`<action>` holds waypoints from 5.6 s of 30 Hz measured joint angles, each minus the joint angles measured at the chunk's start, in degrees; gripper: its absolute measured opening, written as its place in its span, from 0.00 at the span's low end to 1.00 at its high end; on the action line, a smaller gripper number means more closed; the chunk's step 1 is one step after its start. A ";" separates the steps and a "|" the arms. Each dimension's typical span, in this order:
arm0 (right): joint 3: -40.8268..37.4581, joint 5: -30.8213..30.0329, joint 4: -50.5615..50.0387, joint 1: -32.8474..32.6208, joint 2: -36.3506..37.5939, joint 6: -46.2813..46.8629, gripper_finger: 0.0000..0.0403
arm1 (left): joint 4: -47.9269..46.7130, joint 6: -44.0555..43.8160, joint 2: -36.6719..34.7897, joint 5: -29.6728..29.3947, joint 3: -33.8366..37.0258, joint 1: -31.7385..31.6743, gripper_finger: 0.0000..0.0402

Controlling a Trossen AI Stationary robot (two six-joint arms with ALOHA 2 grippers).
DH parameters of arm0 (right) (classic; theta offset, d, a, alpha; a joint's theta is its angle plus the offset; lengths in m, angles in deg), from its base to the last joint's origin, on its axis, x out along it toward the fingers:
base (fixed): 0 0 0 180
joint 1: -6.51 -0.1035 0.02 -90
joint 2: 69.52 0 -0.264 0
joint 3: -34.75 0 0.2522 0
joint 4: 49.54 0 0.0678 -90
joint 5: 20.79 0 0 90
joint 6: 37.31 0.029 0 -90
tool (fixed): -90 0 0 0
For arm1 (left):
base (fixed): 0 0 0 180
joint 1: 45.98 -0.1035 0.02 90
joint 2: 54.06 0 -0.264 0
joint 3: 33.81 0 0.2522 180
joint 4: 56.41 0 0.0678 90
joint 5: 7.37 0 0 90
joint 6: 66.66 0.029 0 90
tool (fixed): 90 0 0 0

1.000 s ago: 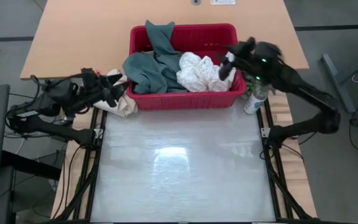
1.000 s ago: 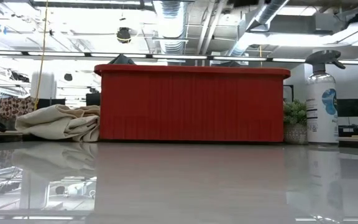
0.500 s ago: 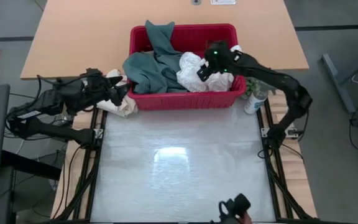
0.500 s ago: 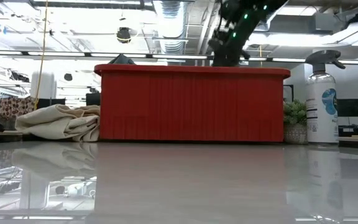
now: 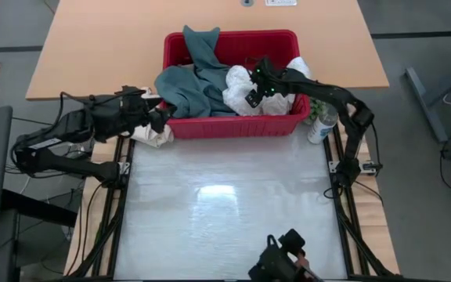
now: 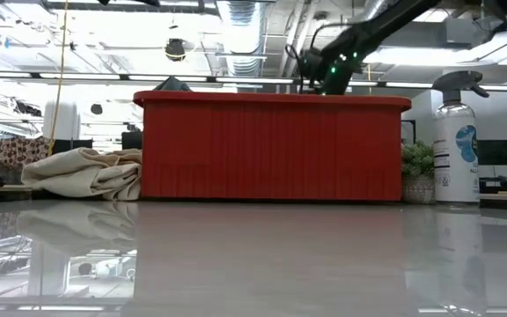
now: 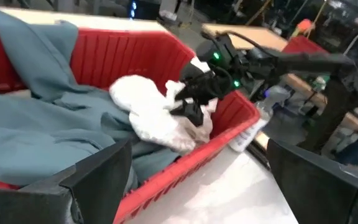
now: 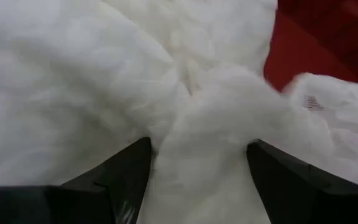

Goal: Fold Laundry from Bin
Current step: Put the white shirt in the center of the table, then move the red organizer bin to the other table

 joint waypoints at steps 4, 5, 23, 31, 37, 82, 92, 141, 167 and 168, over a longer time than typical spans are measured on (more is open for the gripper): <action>0.00 0.04 -0.42 0.93 -1.98 -0.48 0.68 | 0.03 0.04 1.50 2.63 0.00 -2.01 0.90; 0.00 -0.02 -0.63 0.91 -2.00 -0.50 0.65 | 0.09 0.04 1.88 2.99 0.00 -2.44 0.90; 36.68 -1.08 -15.61 -2.02 -2.02 -10.70 0.07 | 0.48 0.07 4.48 7.79 0.00 -7.00 0.90; 39.94 8.89 -5.89 -8.26 9.14 -10.98 0.07 | 0.72 0.58 4.47 7.27 0.00 -7.02 0.90; 39.95 32.53 -3.37 -14.66 17.12 -9.68 0.07 | 0.72 0.75 4.47 5.20 0.00 -7.78 0.90; 39.95 70.69 -37.47 -28.95 -0.72 -11.00 0.46 | 1.98 3.26 4.74 21.90 0.00 -8.07 0.90; 39.97 34.25 -48.01 -26.02 1.89 -13.21 0.39 | 4.20 16.82 16.33 29.01 -0.04 -2.70 0.89; -0.20 34.50 -26.35 -16.10 24.06 -20.64 0.04 | 7.46 32.22 8.67 30.16 2.66 -6.06 0.00; -16.15 27.05 -8.01 -22.43 22.28 -15.70 0.04 | 22.64 28.85 9.12 33.37 22.45 -5.26 0.00; -16.15 26.82 -7.94 -22.07 21.78 -15.96 0.04 | 23.13 29.02 9.28 32.92 22.94 -5.27 0.00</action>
